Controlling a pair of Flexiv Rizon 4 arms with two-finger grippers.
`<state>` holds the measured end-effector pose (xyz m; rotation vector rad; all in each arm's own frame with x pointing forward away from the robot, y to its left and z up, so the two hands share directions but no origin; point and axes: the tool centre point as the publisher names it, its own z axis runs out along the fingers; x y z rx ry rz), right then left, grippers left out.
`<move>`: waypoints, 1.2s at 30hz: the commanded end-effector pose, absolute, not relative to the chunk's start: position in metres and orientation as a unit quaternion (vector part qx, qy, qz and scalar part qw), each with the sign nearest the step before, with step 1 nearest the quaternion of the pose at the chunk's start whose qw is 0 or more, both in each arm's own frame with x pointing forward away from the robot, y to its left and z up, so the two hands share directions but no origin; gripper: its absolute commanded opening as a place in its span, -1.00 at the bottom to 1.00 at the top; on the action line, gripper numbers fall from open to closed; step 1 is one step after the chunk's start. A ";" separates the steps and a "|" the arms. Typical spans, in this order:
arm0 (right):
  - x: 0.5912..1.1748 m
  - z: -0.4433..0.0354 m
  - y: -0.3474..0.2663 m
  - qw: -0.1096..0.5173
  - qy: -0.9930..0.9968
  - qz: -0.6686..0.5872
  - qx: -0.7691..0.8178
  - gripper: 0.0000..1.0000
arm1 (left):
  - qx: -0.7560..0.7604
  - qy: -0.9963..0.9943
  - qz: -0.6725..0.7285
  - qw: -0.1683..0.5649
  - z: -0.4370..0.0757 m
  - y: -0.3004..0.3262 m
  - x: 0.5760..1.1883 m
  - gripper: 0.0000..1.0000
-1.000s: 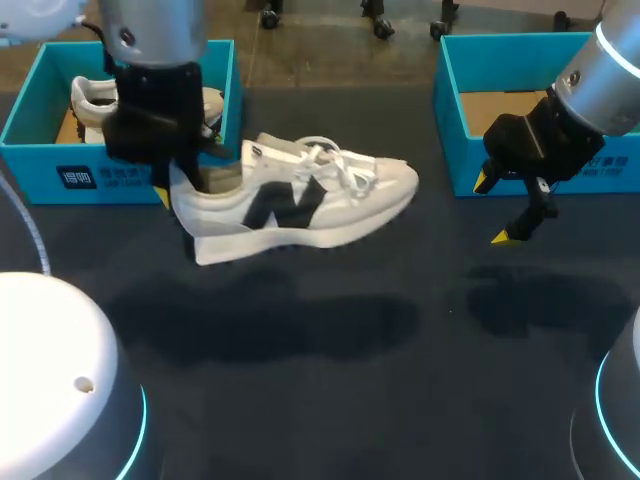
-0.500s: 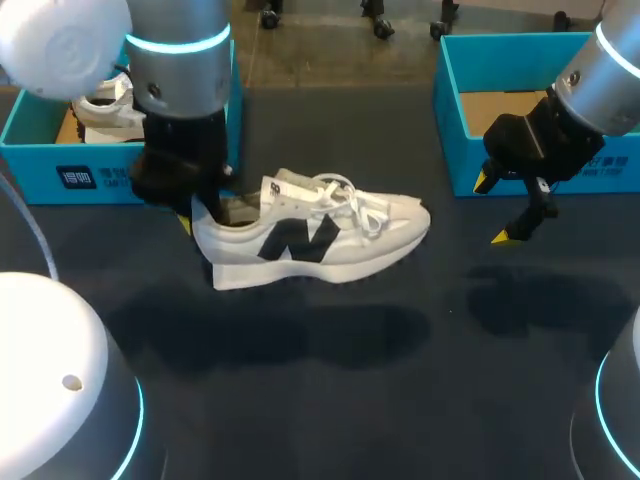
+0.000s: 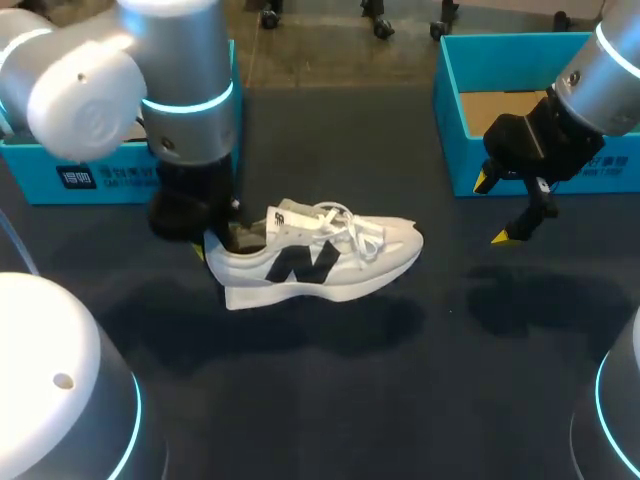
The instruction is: Take the shoe out of the shoebox, open the shoe tongue, remove and reinsert the insole, then place the shoe into the shoebox
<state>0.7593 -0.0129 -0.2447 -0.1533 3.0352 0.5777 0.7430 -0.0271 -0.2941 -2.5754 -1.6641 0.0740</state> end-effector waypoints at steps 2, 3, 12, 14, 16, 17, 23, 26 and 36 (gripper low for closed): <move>0.759 -0.246 -0.012 0.025 0.981 0.186 -0.049 1.00 | -0.844 -0.534 0.016 0.053 -0.322 -0.033 0.752 -1.00; 0.759 -0.246 -0.012 0.025 0.981 0.186 -0.049 1.00 | -0.843 -0.535 0.018 0.051 -0.327 -0.033 0.754 -1.00; 0.759 -0.246 -0.012 0.025 0.981 0.186 -0.049 1.00 | -0.839 -0.540 -0.003 0.064 -0.362 -0.031 0.762 -1.00; 0.759 -0.246 -0.012 0.025 0.981 0.186 -0.049 1.00 | -0.839 -0.539 -0.005 0.069 -0.368 -0.030 0.763 -1.00; 0.759 -0.246 -0.012 0.025 0.981 0.186 -0.049 1.00 | -0.839 -0.539 -0.009 0.074 -0.373 -0.031 0.764 -1.00; 0.759 -0.246 -0.012 0.025 0.981 0.186 -0.049 1.00 | -0.838 -0.540 -0.010 0.075 -0.374 -0.031 0.764 -1.00; 0.759 -0.246 -0.012 0.025 0.981 0.186 -0.049 1.00 | -0.835 -0.543 -0.015 0.088 -0.385 -0.033 0.766 -1.00; 0.759 -0.246 -0.012 0.025 0.981 0.186 -0.049 1.00 | -0.832 -0.546 -0.026 0.091 -0.389 -0.033 0.766 -1.00; 0.759 -0.246 -0.012 0.025 0.981 0.186 -0.049 1.00 | -0.823 -0.558 -0.058 0.088 -0.403 -0.031 0.769 -1.00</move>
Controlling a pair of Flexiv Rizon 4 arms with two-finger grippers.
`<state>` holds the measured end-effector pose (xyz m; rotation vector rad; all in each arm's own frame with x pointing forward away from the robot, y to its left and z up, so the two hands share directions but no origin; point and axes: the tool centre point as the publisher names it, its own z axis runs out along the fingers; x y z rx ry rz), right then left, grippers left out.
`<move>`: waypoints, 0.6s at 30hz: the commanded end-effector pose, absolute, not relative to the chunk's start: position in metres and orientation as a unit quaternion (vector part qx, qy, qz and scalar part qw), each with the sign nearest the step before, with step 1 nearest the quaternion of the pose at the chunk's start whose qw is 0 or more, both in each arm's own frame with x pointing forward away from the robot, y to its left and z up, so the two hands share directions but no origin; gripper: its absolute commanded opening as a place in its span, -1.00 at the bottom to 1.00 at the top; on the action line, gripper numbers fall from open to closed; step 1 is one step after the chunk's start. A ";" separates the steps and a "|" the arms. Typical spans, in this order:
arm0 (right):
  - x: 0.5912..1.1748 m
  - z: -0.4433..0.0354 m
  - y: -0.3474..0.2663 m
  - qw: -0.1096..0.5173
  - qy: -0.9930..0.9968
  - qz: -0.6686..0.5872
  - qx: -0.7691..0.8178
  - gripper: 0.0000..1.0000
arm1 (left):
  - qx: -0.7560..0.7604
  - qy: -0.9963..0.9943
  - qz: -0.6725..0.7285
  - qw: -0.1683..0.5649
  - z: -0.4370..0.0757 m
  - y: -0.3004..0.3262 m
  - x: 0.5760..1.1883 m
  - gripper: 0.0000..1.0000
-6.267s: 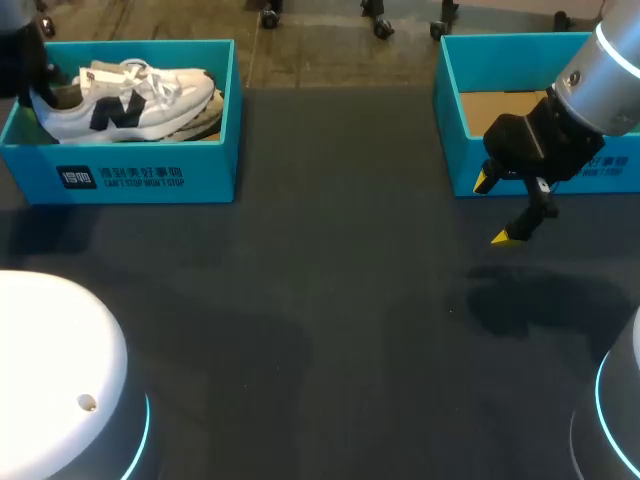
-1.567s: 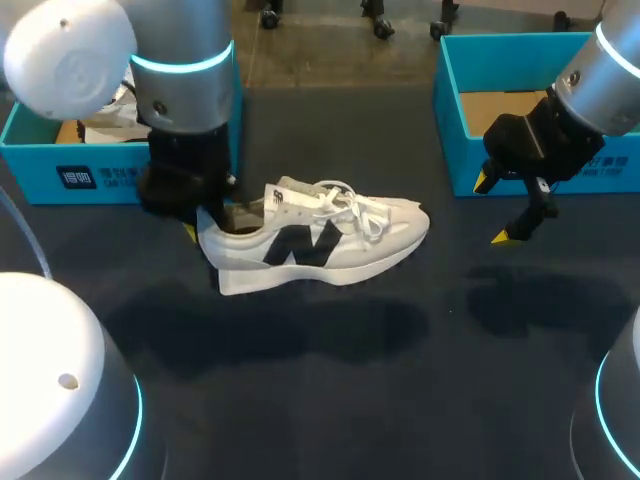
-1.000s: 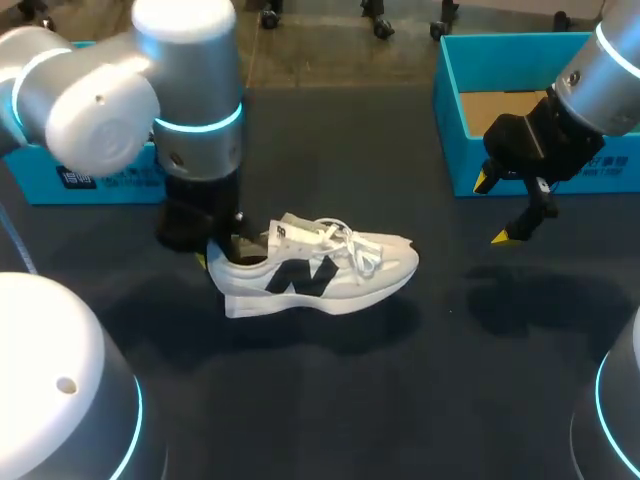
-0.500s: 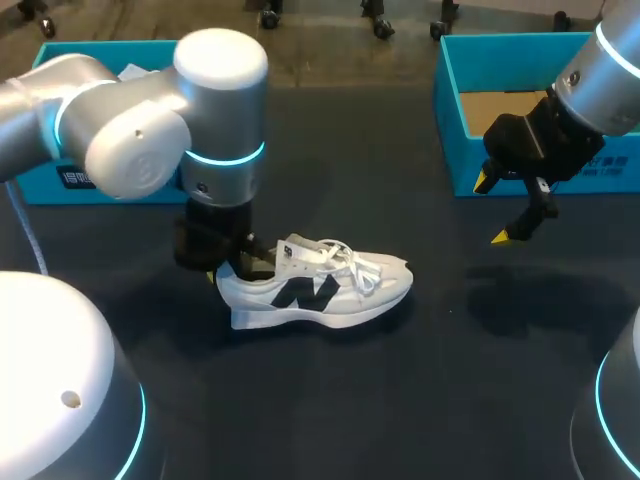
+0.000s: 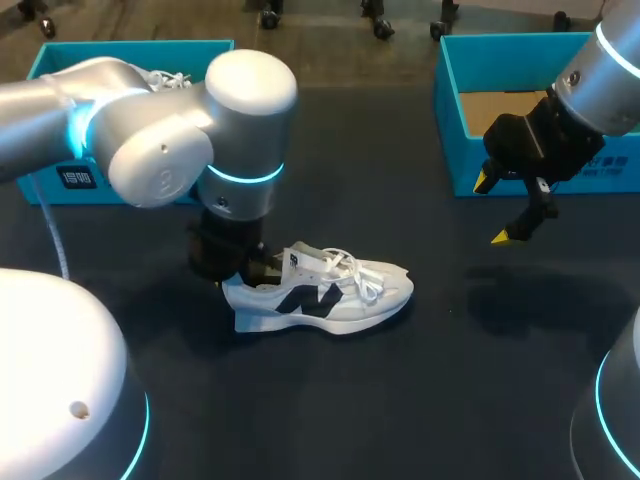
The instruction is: Take the shoe out of the shoebox, open the shoe tongue, remove and reinsert the insole, then place the shoe into the shoebox
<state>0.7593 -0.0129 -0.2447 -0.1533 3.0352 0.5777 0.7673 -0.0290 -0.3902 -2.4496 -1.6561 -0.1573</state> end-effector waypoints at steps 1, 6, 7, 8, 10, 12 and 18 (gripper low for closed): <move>0.759 -0.246 -0.012 0.025 0.981 0.186 -0.049 1.00 | -0.822 -0.560 -0.058 0.089 -0.403 -0.031 0.769 -1.00; 0.759 -0.246 -0.012 0.025 0.981 0.186 -0.049 1.00 | -0.819 -0.564 -0.059 0.092 -0.402 -0.030 0.767 -0.45; 0.759 -0.246 -0.012 0.025 0.981 0.186 -0.049 1.00 | -0.818 -0.564 -0.061 0.092 -0.402 -0.030 0.766 -0.25; 0.759 -0.246 -0.012 0.025 0.981 0.186 -0.049 1.00 | -0.818 -0.565 -0.063 0.092 -0.401 -0.030 0.766 -0.12; 0.759 -0.246 -0.012 0.025 0.981 0.186 -0.049 1.00 | -0.818 -0.565 -0.066 0.090 -0.397 -0.030 0.764 0.49; 0.759 -0.246 -0.012 0.025 0.981 0.186 -0.049 1.00 | -0.818 -0.564 -0.065 0.090 -0.394 -0.030 0.764 0.89; 0.759 -0.246 -0.012 0.025 0.981 0.186 -0.049 1.00 | -0.821 -0.562 -0.058 0.084 -0.379 -0.028 0.760 1.00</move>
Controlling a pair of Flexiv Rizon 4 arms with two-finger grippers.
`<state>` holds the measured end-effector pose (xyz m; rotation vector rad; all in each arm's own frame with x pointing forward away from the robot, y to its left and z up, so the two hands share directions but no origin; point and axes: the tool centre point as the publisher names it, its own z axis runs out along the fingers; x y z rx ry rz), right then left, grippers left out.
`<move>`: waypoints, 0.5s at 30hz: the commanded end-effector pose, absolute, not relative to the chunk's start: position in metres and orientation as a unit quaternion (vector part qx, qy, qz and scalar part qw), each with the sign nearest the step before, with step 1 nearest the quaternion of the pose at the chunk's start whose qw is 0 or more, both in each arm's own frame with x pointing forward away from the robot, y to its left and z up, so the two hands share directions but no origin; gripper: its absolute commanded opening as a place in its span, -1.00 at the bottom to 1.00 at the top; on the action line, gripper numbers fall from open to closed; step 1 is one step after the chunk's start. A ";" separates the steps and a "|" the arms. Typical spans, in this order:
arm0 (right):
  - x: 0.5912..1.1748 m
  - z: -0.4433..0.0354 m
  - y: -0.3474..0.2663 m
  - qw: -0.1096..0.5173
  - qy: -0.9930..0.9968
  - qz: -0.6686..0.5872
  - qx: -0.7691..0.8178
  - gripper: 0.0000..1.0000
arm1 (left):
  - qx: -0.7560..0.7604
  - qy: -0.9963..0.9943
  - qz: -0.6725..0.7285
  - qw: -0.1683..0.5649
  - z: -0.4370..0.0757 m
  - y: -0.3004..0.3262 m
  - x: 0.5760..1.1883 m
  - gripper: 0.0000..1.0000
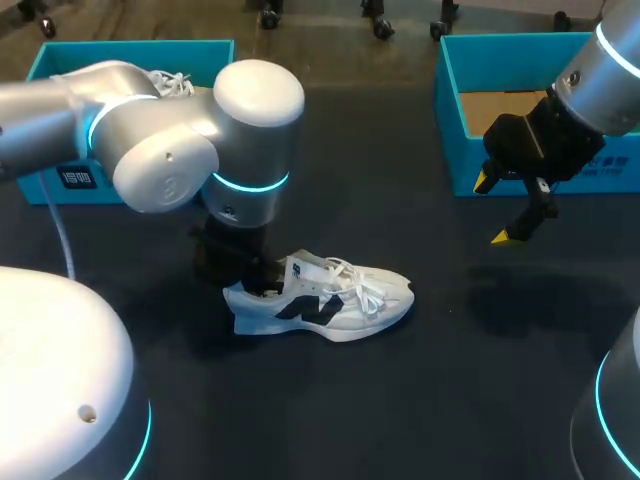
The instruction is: Take the shoe out of the shoebox, open the shoe tongue, remove and reinsert the insole, then place the shoe into the shoebox
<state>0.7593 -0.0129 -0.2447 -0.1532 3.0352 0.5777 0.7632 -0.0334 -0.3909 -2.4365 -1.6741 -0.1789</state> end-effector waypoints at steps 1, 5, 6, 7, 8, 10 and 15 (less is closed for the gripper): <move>0.759 -0.246 -0.012 0.025 0.981 0.186 -0.049 1.00 | -0.821 -0.562 -0.058 0.083 -0.376 -0.028 0.759 1.00; 0.759 -0.246 -0.012 0.025 0.981 0.186 -0.049 1.00 | -0.824 -0.559 -0.052 0.073 -0.365 -0.027 0.757 1.00; 0.759 -0.246 -0.012 0.025 0.981 0.186 -0.049 1.00 | -0.824 -0.559 -0.052 0.072 -0.364 -0.027 0.757 1.00; 0.759 -0.246 -0.012 0.025 0.981 0.186 -0.049 1.00 | -0.824 -0.560 -0.047 0.066 -0.360 -0.027 0.756 1.00; 0.759 -0.246 -0.012 0.025 0.981 0.186 -0.049 1.00 | -0.824 -0.561 -0.046 0.065 -0.356 -0.026 0.756 1.00; 0.759 -0.246 -0.012 0.025 0.981 0.186 -0.049 1.00 | -0.823 -0.564 -0.039 0.057 -0.350 -0.025 0.755 1.00; 0.759 -0.246 -0.012 0.025 0.981 0.186 -0.049 1.00 | -0.815 -0.577 -0.018 0.051 -0.334 -0.023 0.754 1.00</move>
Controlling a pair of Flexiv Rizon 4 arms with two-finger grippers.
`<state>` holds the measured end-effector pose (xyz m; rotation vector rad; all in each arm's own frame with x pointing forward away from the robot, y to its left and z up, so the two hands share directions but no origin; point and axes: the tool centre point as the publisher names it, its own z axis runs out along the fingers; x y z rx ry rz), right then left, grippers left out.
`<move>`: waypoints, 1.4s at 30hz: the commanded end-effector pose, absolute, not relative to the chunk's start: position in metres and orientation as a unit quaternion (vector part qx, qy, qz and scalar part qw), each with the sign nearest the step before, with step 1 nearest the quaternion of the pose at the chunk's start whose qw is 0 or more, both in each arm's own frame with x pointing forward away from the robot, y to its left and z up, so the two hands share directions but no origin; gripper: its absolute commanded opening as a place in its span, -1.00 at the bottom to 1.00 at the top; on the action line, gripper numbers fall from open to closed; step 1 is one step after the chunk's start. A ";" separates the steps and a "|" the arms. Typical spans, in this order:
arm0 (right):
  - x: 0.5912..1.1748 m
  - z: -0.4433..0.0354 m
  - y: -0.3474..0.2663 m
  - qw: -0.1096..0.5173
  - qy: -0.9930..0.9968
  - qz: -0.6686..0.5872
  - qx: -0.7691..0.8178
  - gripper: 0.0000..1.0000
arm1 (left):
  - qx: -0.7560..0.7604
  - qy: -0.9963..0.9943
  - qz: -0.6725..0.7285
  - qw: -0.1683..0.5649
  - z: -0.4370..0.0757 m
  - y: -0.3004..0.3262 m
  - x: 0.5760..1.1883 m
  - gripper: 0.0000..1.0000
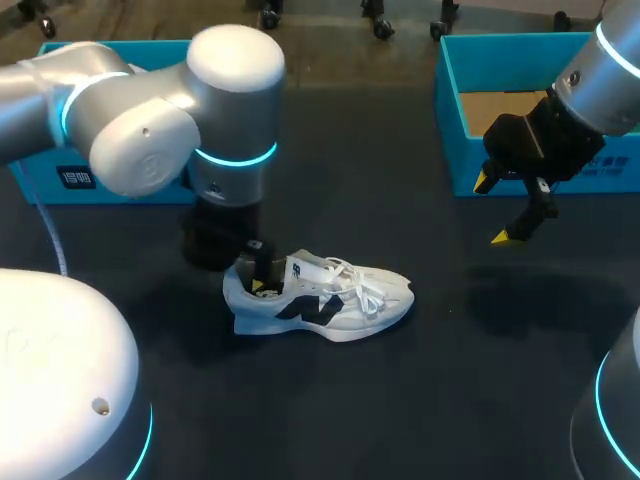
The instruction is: Take the shoe out of the shoebox, open the shoe tongue, remove and reinsert the insole, then place the shoe into the shoebox
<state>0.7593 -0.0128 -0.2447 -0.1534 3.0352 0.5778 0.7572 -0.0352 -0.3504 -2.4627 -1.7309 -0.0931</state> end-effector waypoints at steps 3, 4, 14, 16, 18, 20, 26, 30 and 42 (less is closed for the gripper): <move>0.759 -0.246 -0.012 0.025 0.981 0.186 -0.049 1.00 | -0.813 -0.581 -0.007 0.041 -0.321 -0.023 0.751 1.00; 0.759 -0.246 -0.012 0.025 0.981 0.186 -0.049 1.00 | -0.811 -0.583 -0.003 0.039 -0.317 -0.023 0.750 1.00; 0.759 -0.246 -0.012 0.025 0.981 0.186 -0.049 1.00 | -0.768 -0.638 0.052 0.024 -0.292 -0.020 0.750 1.00; 0.759 -0.246 -0.012 0.025 0.981 0.186 -0.049 1.00 | -0.760 -0.646 0.065 0.026 -0.291 -0.017 0.751 1.00; 0.759 -0.246 -0.012 0.025 0.981 0.186 -0.049 1.00 | -0.749 -0.658 0.074 0.026 -0.289 -0.014 0.752 1.00; 0.759 -0.246 -0.012 0.025 0.981 0.186 -0.049 1.00 | -0.732 -0.677 0.079 0.022 -0.287 -0.011 0.755 1.00; 0.759 -0.246 -0.012 0.025 0.981 0.186 -0.049 1.00 | -0.681 -0.723 0.116 0.022 -0.284 0.003 0.765 1.00; 0.759 -0.246 -0.012 0.025 0.981 0.186 -0.049 1.00 | -0.659 -0.739 0.134 0.026 -0.286 0.014 0.766 1.00; 0.759 -0.246 -0.012 0.025 0.981 0.186 -0.049 1.00 | -0.577 -0.797 0.175 0.037 -0.301 0.050 0.765 1.00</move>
